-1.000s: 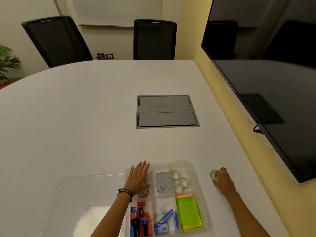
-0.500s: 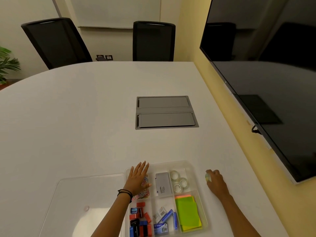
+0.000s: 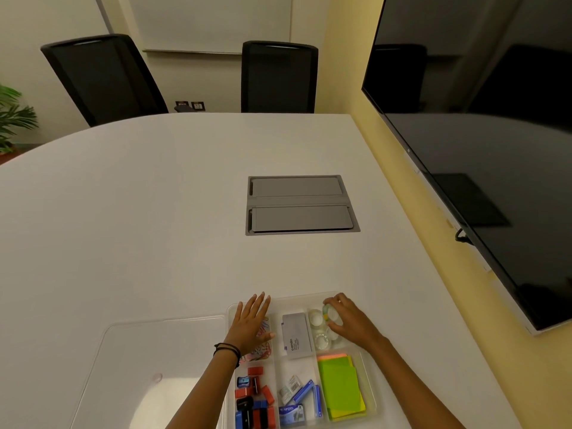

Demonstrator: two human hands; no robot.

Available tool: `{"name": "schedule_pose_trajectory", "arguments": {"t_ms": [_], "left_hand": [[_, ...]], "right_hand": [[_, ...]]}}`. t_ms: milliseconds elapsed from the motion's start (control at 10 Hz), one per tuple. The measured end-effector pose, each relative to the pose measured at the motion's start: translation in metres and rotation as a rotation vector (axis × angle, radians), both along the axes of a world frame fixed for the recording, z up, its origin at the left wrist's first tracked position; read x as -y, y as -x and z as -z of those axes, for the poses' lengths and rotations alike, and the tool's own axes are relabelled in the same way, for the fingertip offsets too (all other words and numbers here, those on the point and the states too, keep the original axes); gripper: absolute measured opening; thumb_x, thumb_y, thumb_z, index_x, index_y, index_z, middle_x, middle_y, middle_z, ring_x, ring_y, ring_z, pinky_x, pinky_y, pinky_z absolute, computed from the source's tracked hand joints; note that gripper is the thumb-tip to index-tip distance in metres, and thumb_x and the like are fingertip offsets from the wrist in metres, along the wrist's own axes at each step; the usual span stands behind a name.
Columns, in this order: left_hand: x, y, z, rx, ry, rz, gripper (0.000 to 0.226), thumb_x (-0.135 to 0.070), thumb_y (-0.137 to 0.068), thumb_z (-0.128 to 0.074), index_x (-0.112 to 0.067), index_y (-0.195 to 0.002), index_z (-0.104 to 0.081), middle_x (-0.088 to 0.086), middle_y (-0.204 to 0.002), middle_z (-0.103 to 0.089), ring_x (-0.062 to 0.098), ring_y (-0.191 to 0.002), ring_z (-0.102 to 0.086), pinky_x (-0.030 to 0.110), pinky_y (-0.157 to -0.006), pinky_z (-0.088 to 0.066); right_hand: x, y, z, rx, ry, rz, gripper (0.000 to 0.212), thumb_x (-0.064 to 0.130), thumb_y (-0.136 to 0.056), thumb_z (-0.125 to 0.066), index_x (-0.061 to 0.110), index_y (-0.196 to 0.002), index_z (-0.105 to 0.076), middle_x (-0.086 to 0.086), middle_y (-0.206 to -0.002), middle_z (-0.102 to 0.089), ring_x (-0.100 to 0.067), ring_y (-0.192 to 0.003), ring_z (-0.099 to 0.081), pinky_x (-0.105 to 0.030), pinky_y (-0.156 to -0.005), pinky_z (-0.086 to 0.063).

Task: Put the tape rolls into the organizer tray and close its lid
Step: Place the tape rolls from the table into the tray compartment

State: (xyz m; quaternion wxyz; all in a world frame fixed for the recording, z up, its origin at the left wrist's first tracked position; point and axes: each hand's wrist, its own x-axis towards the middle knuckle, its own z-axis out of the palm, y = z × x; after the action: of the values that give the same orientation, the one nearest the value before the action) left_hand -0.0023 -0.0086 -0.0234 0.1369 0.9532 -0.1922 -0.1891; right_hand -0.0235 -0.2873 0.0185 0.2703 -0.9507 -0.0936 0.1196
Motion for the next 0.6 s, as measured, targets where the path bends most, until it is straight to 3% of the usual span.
{"name": "schedule_pose_trajectory", "arguments": {"t_ms": [600], "left_hand": [[0.000, 0.000, -0.001, 0.000, -0.008, 0.000, 0.084, -0.048, -0.091, -0.048, -0.016, -0.147, 0.005, 0.011, -0.158, 0.010, 0.028, -0.146, 0.008, 0.047, -0.118, 0.006]], "right_hand": [[-0.017, -0.015, 0.012, -0.106, 0.331, -0.028, 0.047, 0.011, -0.090, -0.051, 0.012, -0.135, -0.038, -0.013, -0.132, -0.041, -0.025, -0.119, -0.046, -0.038, -0.087, -0.050]]}}
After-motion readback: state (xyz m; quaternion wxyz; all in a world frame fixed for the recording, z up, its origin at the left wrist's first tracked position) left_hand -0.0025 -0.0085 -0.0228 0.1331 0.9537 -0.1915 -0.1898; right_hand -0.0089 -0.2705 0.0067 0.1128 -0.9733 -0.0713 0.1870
